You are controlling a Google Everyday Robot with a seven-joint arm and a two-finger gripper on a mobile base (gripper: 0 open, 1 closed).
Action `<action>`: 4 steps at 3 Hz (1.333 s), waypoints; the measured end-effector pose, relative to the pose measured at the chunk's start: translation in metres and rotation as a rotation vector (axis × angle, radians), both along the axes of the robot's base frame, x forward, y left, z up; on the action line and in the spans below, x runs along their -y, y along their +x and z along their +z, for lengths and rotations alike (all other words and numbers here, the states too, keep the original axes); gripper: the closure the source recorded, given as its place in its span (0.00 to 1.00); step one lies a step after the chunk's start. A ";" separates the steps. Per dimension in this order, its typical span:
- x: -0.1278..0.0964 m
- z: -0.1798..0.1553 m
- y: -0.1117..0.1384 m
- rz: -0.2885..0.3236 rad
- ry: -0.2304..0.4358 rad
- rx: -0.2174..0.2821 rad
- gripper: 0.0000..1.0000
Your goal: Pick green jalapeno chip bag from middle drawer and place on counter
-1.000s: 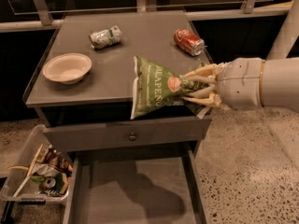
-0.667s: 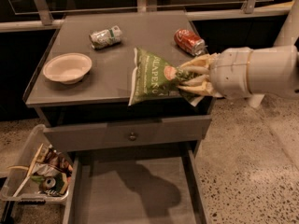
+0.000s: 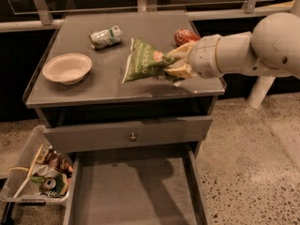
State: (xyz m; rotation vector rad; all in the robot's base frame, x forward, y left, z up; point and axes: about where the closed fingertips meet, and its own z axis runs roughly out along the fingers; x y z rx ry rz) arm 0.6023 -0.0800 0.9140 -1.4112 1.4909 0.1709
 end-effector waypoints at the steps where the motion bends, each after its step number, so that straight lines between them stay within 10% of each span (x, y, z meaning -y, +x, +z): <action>1: 0.000 -0.016 0.031 -0.046 0.065 -0.063 1.00; 4: -0.035 -0.026 0.089 -0.138 0.178 -0.137 1.00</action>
Offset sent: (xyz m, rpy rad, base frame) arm 0.0843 0.0139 -0.0385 0.2093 0.1757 -0.1176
